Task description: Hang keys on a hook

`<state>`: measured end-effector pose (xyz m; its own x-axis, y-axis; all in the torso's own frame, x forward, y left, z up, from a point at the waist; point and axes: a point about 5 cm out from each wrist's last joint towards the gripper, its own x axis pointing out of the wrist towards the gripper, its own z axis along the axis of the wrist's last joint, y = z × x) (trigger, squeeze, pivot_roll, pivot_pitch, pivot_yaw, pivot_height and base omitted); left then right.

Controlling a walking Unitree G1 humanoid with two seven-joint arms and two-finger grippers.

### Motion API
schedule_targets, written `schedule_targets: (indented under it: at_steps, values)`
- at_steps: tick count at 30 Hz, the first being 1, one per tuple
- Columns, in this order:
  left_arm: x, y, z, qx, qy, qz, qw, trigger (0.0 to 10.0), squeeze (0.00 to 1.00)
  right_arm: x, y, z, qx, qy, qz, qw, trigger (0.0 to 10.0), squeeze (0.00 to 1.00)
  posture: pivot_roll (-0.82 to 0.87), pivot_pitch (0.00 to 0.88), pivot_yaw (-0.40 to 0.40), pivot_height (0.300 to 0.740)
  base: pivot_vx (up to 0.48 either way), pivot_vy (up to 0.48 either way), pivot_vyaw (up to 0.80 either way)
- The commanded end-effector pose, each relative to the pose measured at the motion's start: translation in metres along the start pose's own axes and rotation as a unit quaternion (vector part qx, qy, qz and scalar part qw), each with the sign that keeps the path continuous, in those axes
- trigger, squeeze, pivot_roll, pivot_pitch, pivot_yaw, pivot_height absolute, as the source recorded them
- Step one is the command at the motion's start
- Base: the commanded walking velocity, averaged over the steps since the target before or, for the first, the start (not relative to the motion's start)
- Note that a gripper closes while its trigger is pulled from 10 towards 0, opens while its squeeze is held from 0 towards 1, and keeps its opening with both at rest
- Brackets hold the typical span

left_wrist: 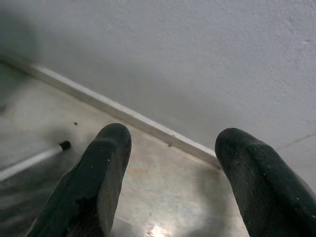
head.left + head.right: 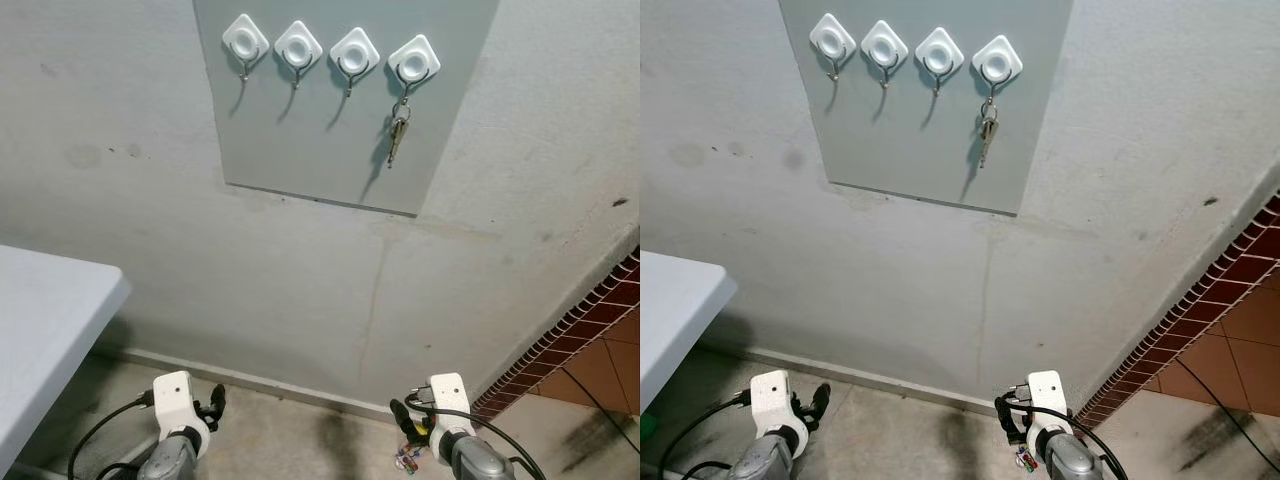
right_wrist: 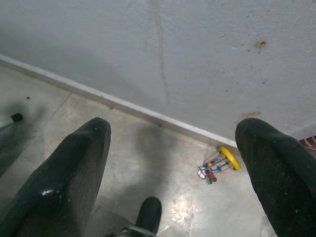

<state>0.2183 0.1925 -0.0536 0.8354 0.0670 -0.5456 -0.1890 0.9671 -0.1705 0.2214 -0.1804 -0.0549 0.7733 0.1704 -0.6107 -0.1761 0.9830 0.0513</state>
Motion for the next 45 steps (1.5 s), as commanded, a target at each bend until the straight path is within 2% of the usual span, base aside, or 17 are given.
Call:
schedule_targets:
  at_steps: [1, 5, 8, 9, 14, 18, 23, 28, 31, 34, 35, 39, 40, 41, 42, 44, 45]
  values:
    - [0.0, -0.001, -0.001, -0.024, 0.003, -0.013, 1.0, 10.0, 0.0, 0.001, 0.0, 0.001, 0.0, 0.0, -0.003, 1.0, 10.0, 1.0, -0.03, 0.0, -0.026, 0.74, 0.0, 0.0, 0.0]
    - [0.0, -0.001, -0.001, -0.028, 0.002, -0.015, 0.999, 10.0, 0.0, 0.001, 0.0, 0.001, 0.0, -0.001, -0.003, 1.0, 10.0, 1.0, -0.03, 0.0, -0.023, 0.74, 0.0, 0.0, 0.0]
    - [0.005, -0.005, 0.007, 0.008, 0.001, -0.01, 1.0, 10.0, 0.0, 0.001, 0.002, 0.002, 0.009, -0.01, -0.002, 1.0, 10.0, 1.0, -0.03, 0.0, -0.013, 0.74, 0.0, 0.0, 0.0]
    - [0.006, -0.007, 0.008, 0.014, 0.002, -0.015, 1.0, 10.0, 0.0, 0.0, 0.003, 0.001, 0.011, -0.013, 0.0, 1.0, 10.0, 0.0, -0.03, 0.0, -0.012, 0.74, 0.0, 0.0, 0.0]
    - [0.005, -0.007, 0.009, 0.027, -0.003, -0.023, 0.999, 10.0, 0.0, 0.0, 0.004, 0.0, 0.025, -0.014, 0.007, 1.0, 10.0, 0.0, -0.03, 0.0, -0.01, 0.74, 0.0, 0.0, 0.0]
    - [0.005, -0.006, 0.006, 0.006, 0.009, -0.019, 1.0, 10.0, 0.0, -0.001, 0.005, -0.001, 0.024, -0.016, 0.015, 0.999, 10.0, 0.0, -0.03, 0.0, -0.01, 0.74, 0.0, 0.0, 0.0]
    - [0.002, -0.009, 0.001, 0.041, 0.003, -0.015, 0.999, 10.0, 0.0, -0.001, 0.004, -0.001, 0.014, -0.018, 0.011, 1.0, 10.0, 0.0, -0.03, 0.0, -0.017, 0.74, 0.0, 0.0, 0.0]
    - [0.0, -0.007, -0.004, 0.035, 0.017, -0.015, 0.999, 10.0, 0.0, -0.003, 0.003, -0.003, 0.008, -0.019, 0.015, 1.0, 10.0, 0.0, -0.03, 0.0, -0.021, 0.74, 0.0, 0.0, 0.0]
    - [0.0, -0.007, 0.001, 0.049, -0.01, -0.016, 0.999, 10.0, 0.0, -0.004, 0.002, -0.001, 0.007, -0.035, 0.02, 0.999, 10.0, 0.0, -0.03, 0.0, -0.02, 0.74, 0.0, 0.0, 0.0]
    - [-0.001, -0.008, 0.011, 0.041, -0.056, -0.027, 0.997, 10.0, 0.0, -0.003, 0.0, 0.015, 0.009, -0.085, 0.022, 0.996, 10.0, 0.0, -0.04, 0.0, -0.02, 0.74, 0.0, 0.0, 0.0]
    - [-0.002, -0.008, 0.019, 0.044, -0.086, -0.03, 0.995, 10.0, 0.0, -0.002, -0.001, 0.026, 0.017, -0.118, 0.026, 0.993, 10.0, 0.0, -0.04, 0.0, -0.02, 0.74, 0.0, 0.0, 0.0]
    - [-0.003, -0.009, 0.023, 0.041, -0.105, -0.037, 0.993, 10.0, 0.0, -0.002, -0.002, 0.033, 0.018, -0.136, 0.028, 0.99, 10.0, 0.0, -0.04, 0.0, -0.019, 0.74, 0.0, 0.0, 0.0]
    - [-0.004, -0.007, 0.031, 0.078, -0.13, -0.022, 0.988, 10.0, 0.0, -0.003, -0.002, 0.045, 0.01, -0.17, 0.033, 0.985, 10.0, 0.0, -0.04, 0.0, -0.019, 0.74, 0.0, 0.0, 0.0]
    - [-0.005, -0.007, 0.034, 0.088, -0.138, -0.018, 0.986, 10.0, 0.0, -0.003, -0.002, 0.049, 0.007, -0.18, 0.034, 0.983, 10.0, 0.0, -0.04, 0.0, -0.019, 0.74, 0.0, 0.0, 0.0]
    - [-0.005, -0.007, 0.034, 0.088, -0.138, -0.018, 0.986, 10.0, 0.0, -0.003, -0.002, 0.049, 0.007, -0.18, 0.034, 0.983, 10.0, 0.0, -0.04, 0.0, -0.019, 0.74, 0.0, 0.0, 0.0]
    - [-0.01, -0.007, 0.051, 0.09, -0.189, -0.014, 0.978, 10.0, 0.0, -0.006, -0.002, 0.068, -0.01, -0.233, 0.033, 0.972, 10.0, 0.0, -0.04, 0.0, -0.019, 0.74, 0.0, 0.0, 0.0]
    - [-0.01, -0.007, 0.051, 0.09, -0.189, -0.014, 0.978, 10.0, 0.0, -0.006, -0.002, 0.068, -0.01, -0.233, 0.033, 0.972, 10.0, 0.0, -0.04, 0.0, -0.019, 0.74, 0.0, 0.0, 0.0]
